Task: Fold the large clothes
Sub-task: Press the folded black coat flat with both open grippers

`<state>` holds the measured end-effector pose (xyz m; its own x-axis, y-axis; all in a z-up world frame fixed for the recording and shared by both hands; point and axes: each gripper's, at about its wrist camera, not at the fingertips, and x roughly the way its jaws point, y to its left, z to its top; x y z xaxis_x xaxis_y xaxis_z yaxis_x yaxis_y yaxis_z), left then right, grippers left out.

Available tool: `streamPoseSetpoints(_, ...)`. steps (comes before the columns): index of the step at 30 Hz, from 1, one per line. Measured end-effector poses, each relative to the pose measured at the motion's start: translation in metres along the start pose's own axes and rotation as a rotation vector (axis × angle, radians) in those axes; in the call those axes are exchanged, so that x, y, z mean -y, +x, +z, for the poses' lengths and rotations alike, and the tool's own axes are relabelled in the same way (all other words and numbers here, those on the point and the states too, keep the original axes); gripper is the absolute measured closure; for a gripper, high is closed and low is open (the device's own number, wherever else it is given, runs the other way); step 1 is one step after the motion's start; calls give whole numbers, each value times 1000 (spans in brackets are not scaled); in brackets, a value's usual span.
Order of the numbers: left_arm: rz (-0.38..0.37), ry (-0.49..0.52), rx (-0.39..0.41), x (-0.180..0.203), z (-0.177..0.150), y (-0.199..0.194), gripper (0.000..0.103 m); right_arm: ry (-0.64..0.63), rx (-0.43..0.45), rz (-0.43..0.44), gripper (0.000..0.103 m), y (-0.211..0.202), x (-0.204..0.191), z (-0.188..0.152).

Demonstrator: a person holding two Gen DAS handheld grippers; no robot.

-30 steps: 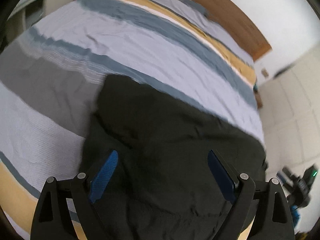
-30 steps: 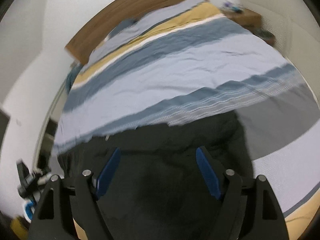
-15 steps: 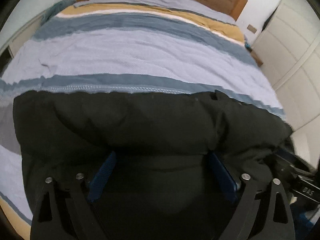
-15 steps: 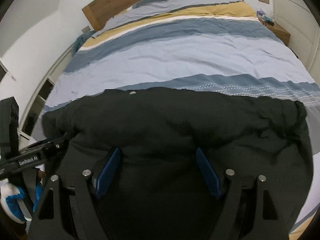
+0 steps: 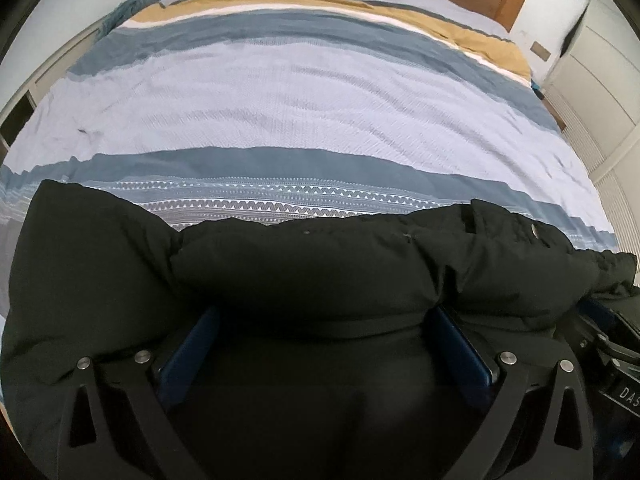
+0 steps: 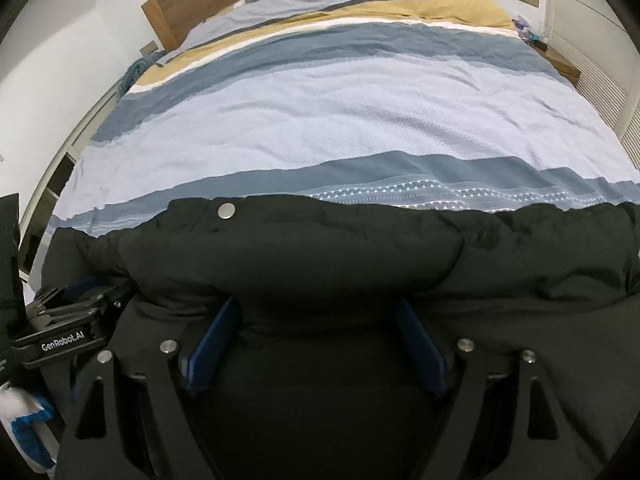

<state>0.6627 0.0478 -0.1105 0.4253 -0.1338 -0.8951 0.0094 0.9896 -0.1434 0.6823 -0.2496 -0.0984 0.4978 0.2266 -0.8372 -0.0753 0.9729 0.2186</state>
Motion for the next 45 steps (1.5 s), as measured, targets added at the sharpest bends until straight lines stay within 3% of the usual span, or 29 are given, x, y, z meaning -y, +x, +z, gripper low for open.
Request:
streamPoseSetpoints(4, -46, -10, -12, -16, -2, -6, 1, 13, 3, 37, 21, -3, 12, 0)
streamPoseSetpoints(7, -41, -2, -20, -37, -5, -13, 1, 2, 12, 18, 21, -15, 32, -7)
streamPoseSetpoints(10, 15, -25, -27, -62, -6, -17, 1, 45, 15, -50, 21, -28, 68, -15)
streamPoseSetpoints(13, 100, -68, -53, -90, -7, -19, 1, 134, -5, -56, 21, -34, 110, -23)
streamPoseSetpoints(16, 202, -120, -83, -119, -10, -26, 1, 154, -32, -131, 21, -42, 136, -27)
streamPoseSetpoints(19, 210, -170, -42, -138, -21, -51, 1, 161, -50, -208, 21, -54, 150, -29)
streamPoseSetpoints(22, 169, -144, 38, -132, -37, -83, 2, 129, -6, -206, 21, -84, 143, -34)
streamPoseSetpoints(27, 76, -63, 117, -99, -64, -114, 2, 72, 75, -148, 21, -120, 98, -51)
streamPoseSetpoints(32, 30, 32, 109, -62, -82, -97, 2, -16, 84, -114, 21, -109, 45, -72)
streamPoseSetpoints(35, 49, 42, 101, -60, -91, -86, 2, -38, 58, -116, 21, -94, 33, -84)
streamPoseSetpoints(39, 87, 52, 109, -59, -98, -83, 1, -25, 45, -120, 21, -83, 41, -89)
streamPoseSetpoints(45, 113, 45, 110, -64, -99, -84, 1, 8, 31, -207, 21, -93, 76, -98)
